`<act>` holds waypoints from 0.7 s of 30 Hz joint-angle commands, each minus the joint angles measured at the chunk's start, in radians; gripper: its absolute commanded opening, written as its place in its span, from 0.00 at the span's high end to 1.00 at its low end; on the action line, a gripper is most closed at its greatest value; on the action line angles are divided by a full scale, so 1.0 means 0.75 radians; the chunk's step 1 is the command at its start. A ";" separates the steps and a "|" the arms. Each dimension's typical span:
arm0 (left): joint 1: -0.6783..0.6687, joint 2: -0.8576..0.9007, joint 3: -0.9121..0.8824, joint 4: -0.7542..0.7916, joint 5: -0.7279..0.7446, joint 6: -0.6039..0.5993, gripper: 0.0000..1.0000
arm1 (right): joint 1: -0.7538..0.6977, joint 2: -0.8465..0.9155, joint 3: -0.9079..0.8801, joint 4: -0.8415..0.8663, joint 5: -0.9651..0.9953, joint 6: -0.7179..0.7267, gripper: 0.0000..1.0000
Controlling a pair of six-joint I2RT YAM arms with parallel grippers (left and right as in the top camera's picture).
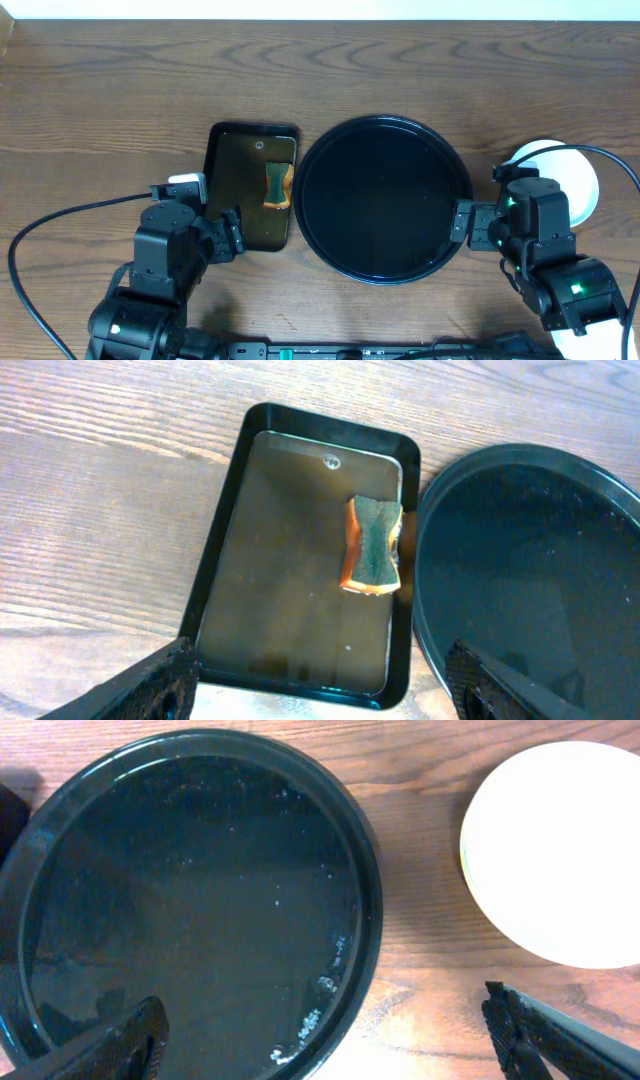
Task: Clean dirty plates on tray and stack at the side
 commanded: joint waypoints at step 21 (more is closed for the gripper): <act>-0.004 0.005 -0.011 0.001 -0.002 0.022 0.20 | -0.289 -0.815 -0.823 1.173 -0.185 -0.264 0.01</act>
